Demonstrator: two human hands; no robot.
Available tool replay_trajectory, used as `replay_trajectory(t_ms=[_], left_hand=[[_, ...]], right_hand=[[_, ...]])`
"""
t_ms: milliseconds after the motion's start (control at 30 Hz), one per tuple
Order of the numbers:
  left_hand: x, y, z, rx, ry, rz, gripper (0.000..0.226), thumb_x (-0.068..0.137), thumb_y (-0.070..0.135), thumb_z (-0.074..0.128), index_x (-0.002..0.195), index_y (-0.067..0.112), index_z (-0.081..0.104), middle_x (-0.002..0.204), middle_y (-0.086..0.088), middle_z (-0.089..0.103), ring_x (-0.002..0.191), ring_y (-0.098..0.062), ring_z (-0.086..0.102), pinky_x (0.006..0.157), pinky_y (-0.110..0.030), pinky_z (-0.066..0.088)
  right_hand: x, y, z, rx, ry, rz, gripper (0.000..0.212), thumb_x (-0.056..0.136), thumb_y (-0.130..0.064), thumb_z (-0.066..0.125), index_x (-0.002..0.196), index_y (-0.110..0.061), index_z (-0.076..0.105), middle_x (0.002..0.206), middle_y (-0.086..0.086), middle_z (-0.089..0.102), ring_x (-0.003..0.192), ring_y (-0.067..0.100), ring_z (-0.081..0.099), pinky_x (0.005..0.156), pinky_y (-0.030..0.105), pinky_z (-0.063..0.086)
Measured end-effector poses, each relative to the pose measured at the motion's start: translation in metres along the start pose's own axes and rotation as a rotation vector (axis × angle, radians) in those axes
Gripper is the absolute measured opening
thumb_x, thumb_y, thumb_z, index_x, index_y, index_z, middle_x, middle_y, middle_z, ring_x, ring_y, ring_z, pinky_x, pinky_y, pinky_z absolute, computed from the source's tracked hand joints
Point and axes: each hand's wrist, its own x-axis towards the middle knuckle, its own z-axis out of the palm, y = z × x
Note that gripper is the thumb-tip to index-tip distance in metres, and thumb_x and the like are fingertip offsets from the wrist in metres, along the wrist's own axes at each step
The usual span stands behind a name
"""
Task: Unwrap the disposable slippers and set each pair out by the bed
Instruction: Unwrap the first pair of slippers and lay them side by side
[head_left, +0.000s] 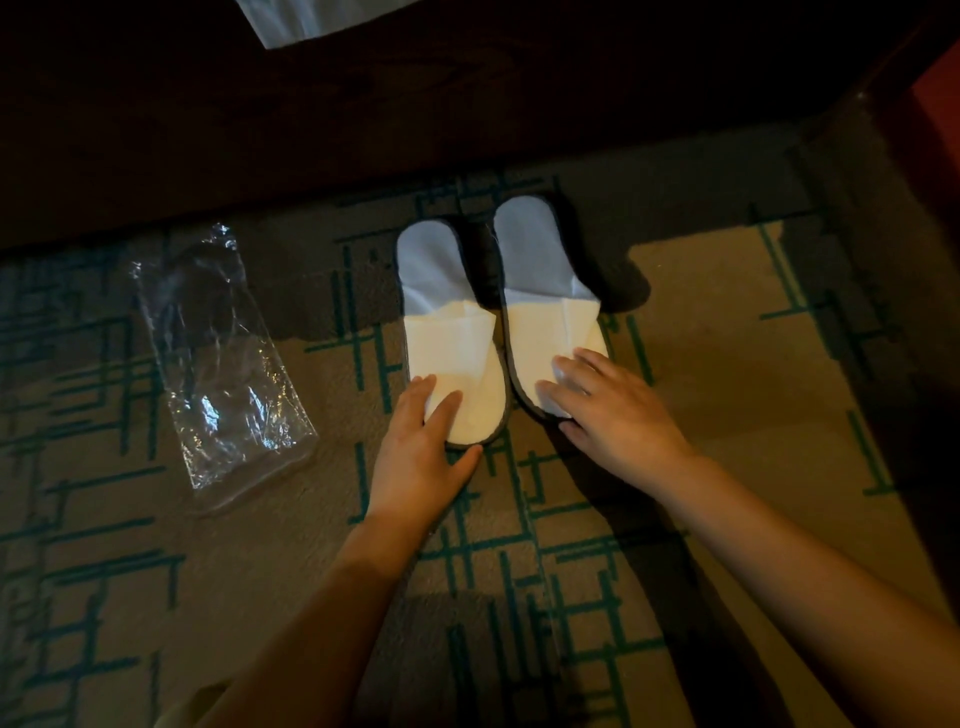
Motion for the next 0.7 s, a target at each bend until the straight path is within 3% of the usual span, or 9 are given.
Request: replay_trajectory(t_ms=[167,700], left_hand=[[0.012,0.0,-0.004,-0.007,-0.018,-0.015,0.064,0.073,0.032,0.071,0.129,0.011,0.049,0.146,-0.019,0.035,0.137,-0.036,0.03,0.108,-0.049,0.038],[0.023,0.002,-0.011,-0.017,-0.046,-0.038,0.063,0.075,0.03,0.07,0.13,0.011,0.048,0.148,-0.018,0.031,0.136,-0.035,0.03,0.108,-0.044,0.035]], right_hand=[[0.008,0.002,-0.004,0.009,-0.065,0.017,0.046,0.092,-0.02,0.049,0.137,-0.021,0.041,0.152,0.007,0.029,0.144,0.029,0.016,0.111,0.043,0.029],[0.018,0.005,-0.014,0.011,-0.084,0.012,0.045,0.09,-0.018,0.052,0.134,-0.021,0.043,0.15,0.007,0.032,0.143,0.028,0.017,0.111,0.042,0.03]])
